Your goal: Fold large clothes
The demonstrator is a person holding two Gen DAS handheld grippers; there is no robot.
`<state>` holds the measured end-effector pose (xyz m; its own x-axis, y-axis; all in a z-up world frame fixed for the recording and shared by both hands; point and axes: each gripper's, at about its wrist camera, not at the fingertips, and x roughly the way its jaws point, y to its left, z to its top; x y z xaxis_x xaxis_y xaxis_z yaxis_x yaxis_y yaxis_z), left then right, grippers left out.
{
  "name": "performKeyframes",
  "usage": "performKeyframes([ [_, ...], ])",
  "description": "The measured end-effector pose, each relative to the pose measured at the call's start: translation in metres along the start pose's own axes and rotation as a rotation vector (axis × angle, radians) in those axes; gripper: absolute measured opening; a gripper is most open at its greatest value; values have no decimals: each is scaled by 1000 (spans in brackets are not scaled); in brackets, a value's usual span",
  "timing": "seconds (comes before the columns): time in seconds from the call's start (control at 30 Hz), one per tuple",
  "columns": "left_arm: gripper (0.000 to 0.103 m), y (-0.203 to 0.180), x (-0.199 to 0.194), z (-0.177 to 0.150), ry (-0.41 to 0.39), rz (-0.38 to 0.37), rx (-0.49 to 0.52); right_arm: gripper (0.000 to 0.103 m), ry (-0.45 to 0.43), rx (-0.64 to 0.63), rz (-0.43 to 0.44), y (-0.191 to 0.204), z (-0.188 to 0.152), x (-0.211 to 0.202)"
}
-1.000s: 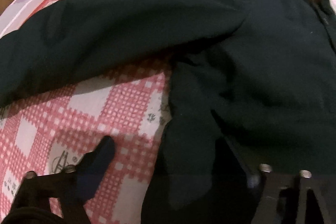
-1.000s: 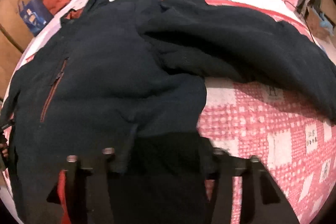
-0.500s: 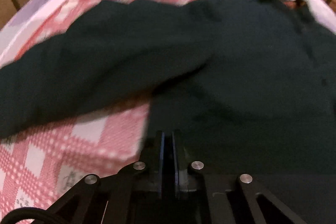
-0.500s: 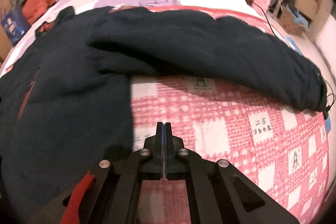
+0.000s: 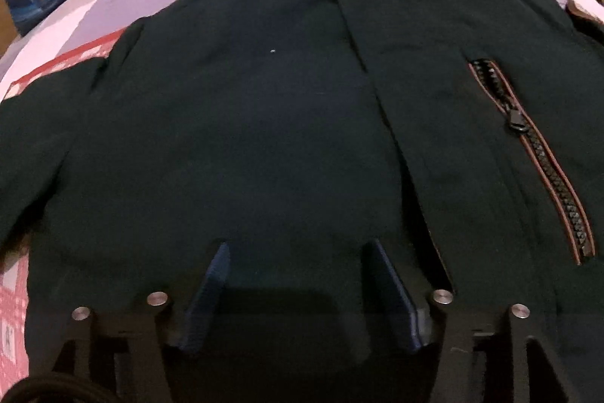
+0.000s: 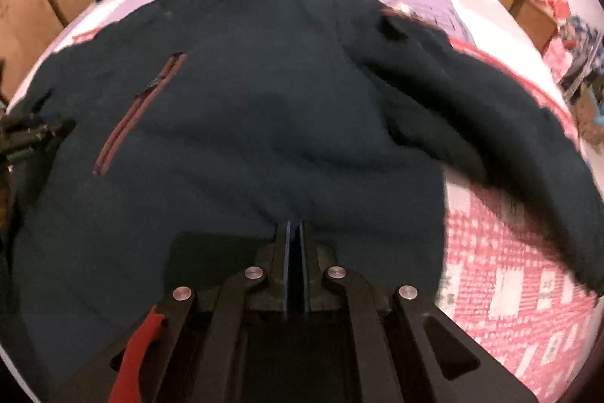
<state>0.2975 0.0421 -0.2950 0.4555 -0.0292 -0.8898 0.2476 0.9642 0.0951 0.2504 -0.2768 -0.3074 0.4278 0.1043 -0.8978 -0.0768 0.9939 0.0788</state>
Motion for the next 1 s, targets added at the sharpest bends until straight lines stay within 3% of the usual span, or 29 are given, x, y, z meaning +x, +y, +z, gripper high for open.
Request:
performKeyframes([
  [0.07,71,0,-4,1,0,8,-10,8,-13,94,-84,-40,-9,-12],
  [0.1,71,-2,-6,1,2,15,-1,39,-7,132,-161,-62,-14,-20],
  [0.17,71,-10,-2,6,2,15,15,102,4,173,-226,-94,-24,-29],
  [0.37,71,-37,3,22,-10,49,37,103,-13,219,-260,-153,-60,-56],
  [0.5,71,-44,-11,35,-81,70,24,103,-28,349,-256,-196,-82,-64],
  [0.67,71,-59,-10,56,-97,51,58,103,-34,525,-298,-262,-115,-80],
  [0.83,72,-75,0,58,-82,43,63,103,-101,781,-215,-327,-142,-102],
  [1.0,73,-87,15,45,-30,39,101,103,-191,1017,-57,-376,-158,-94],
])
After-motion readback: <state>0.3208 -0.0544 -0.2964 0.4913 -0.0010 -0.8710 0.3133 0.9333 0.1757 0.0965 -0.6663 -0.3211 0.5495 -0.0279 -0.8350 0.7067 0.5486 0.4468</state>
